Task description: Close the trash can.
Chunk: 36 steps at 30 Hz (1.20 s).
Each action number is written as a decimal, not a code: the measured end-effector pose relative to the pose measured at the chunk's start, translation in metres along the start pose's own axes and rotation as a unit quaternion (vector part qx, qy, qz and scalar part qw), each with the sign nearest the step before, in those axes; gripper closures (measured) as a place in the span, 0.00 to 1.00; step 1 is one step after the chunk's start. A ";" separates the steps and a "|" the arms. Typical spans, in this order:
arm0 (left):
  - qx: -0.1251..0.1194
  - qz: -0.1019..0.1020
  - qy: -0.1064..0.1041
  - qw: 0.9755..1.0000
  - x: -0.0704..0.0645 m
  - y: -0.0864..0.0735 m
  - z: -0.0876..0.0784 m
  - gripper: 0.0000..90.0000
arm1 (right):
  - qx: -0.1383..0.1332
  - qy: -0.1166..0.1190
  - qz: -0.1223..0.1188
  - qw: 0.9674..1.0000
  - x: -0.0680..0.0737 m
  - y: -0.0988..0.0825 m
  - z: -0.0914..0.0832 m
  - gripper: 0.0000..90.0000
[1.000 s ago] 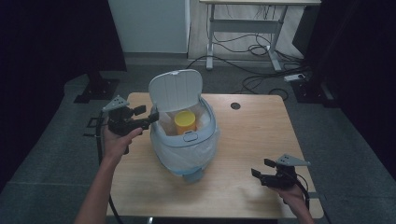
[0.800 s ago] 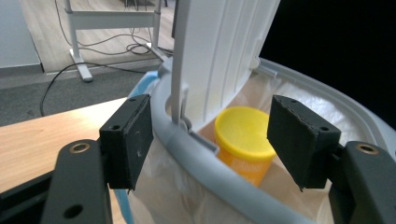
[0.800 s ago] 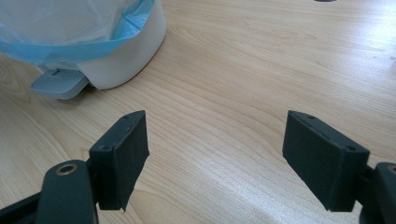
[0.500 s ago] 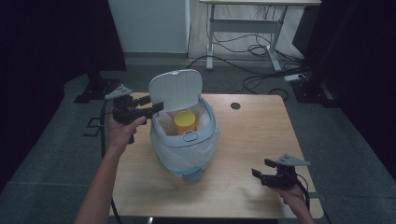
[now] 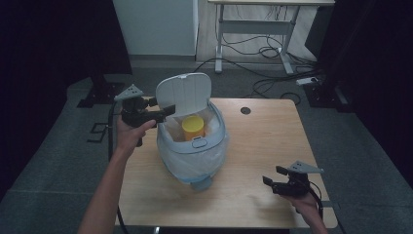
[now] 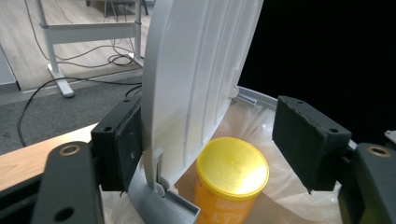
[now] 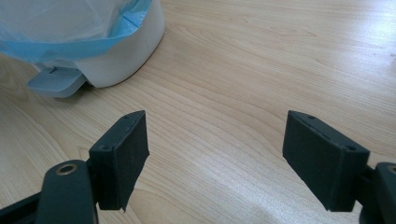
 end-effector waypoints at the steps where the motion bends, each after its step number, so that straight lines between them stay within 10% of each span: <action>1: -0.001 0.002 0.000 1.000 0.000 0.001 0.000 0.29 | 0.000 0.000 0.000 1.000 0.000 0.000 0.000 0.25; 17: -0.009 0.002 -0.025 1.000 -0.022 -0.004 -0.013 0.27 | 0.001 0.003 0.002 1.000 0.004 0.000 0.000 0.25; 36: 0.010 0.061 -0.013 0.998 -0.057 -0.022 -0.030 0.25 | 0.010 0.011 -0.005 1.000 0.009 -0.002 0.002 0.24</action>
Point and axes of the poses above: each handheld gripper's, and its own axes: z roughly forward along the jaws, y roughly out of its top, x roughly to its left, the point moved 1 cm from there along z, roughly forward along the jaws, and after that the axes turned 14 degrees about -x, right-handed, at the moved point
